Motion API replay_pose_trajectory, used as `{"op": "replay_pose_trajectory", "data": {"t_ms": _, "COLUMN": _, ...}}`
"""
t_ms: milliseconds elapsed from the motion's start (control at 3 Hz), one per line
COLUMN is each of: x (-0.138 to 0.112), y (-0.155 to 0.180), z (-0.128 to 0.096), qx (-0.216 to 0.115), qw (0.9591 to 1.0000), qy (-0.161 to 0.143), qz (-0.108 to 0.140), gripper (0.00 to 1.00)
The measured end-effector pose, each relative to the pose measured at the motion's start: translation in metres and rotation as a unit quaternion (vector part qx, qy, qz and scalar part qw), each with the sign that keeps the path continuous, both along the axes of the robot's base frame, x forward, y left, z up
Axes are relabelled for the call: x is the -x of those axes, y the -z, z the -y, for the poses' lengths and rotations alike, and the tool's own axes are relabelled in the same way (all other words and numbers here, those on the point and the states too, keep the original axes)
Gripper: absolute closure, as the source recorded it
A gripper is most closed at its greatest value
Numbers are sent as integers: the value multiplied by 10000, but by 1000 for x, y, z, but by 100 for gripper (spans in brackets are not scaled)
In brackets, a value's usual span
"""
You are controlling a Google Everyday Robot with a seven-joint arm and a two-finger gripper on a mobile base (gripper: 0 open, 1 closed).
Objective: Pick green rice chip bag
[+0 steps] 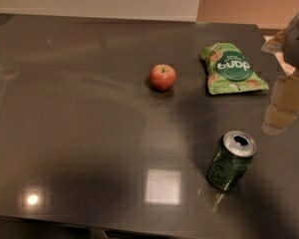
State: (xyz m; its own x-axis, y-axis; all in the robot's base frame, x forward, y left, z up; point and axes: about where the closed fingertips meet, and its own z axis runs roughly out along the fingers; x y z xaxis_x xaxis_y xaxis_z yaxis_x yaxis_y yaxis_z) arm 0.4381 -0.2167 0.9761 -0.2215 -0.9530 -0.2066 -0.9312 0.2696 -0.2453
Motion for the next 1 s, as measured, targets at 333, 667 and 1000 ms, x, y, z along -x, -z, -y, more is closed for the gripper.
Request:
{"op": "replay_pose_trajectory", "data": {"t_ms": 333, "x": 0, "y": 0, "z": 0, "qx": 0, "qw": 10000, "qy": 0, "qz": 1, "gripper": 0}}
{"op": "replay_pose_trajectory", "data": {"t_ms": 667, "x": -13, "y": -1, "z": 0, "qx": -133, "qw": 9998, "qy": -69, "qz": -133, "gripper": 0}}
{"op": "replay_pose_trajectory", "data": {"t_ms": 1000, "x": -46, "y": 0, "z": 1, "qx": -167, "qw": 9994, "qy": 86, "qz": -307, "gripper": 0}}
